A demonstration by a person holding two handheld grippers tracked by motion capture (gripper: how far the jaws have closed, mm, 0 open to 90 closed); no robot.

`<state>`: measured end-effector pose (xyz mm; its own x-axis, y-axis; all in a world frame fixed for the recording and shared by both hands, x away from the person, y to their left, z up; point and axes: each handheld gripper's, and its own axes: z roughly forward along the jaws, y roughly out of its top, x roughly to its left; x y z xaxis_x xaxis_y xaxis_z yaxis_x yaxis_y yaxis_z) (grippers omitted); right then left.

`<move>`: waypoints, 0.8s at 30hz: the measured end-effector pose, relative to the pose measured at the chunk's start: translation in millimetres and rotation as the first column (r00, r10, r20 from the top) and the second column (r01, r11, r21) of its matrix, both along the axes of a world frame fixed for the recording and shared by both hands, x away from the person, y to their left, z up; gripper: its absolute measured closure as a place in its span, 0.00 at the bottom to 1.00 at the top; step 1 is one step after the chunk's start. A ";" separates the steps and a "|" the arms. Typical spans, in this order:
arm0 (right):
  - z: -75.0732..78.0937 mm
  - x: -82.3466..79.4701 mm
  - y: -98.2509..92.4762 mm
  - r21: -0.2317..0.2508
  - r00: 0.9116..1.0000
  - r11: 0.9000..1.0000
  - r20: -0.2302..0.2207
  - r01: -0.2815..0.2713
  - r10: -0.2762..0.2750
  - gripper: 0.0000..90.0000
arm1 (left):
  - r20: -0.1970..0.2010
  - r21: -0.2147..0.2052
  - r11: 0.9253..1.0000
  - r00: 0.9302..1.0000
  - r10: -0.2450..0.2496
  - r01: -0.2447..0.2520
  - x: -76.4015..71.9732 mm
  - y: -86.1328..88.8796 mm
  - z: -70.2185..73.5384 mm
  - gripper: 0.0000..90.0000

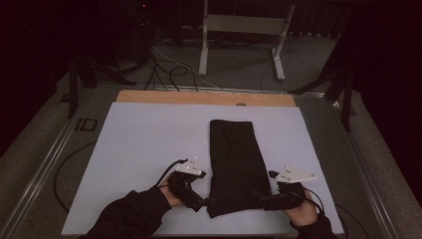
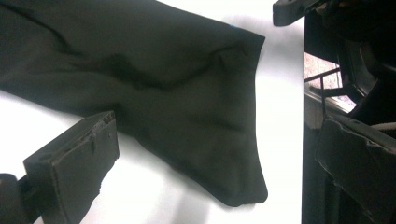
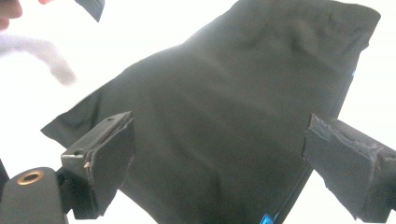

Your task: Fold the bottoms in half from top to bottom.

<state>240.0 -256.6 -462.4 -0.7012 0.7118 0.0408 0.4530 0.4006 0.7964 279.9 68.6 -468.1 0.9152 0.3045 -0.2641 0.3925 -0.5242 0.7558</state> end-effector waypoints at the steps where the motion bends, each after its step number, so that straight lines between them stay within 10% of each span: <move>1: 3.2 1.0 0.2 -0.001 1.000 1.000 0.007 0.002 -0.002 0.11 | 0.001 0.000 1.000 1.000 0.003 -0.003 1.0 0.4 1.7 0.00; 24: 46.8 50.4 3.0 0.005 0.995 1.000 0.101 0.016 -0.016 0.11 | 0.033 -0.016 0.996 0.995 0.091 -0.091 38.2 16.7 32.2 0.00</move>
<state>290.4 -253.6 -415.6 -0.6903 0.7230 -0.0269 0.3765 0.3907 0.8400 318.1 85.3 -435.9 0.8923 0.3832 -0.2388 0.4124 -0.4761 0.7767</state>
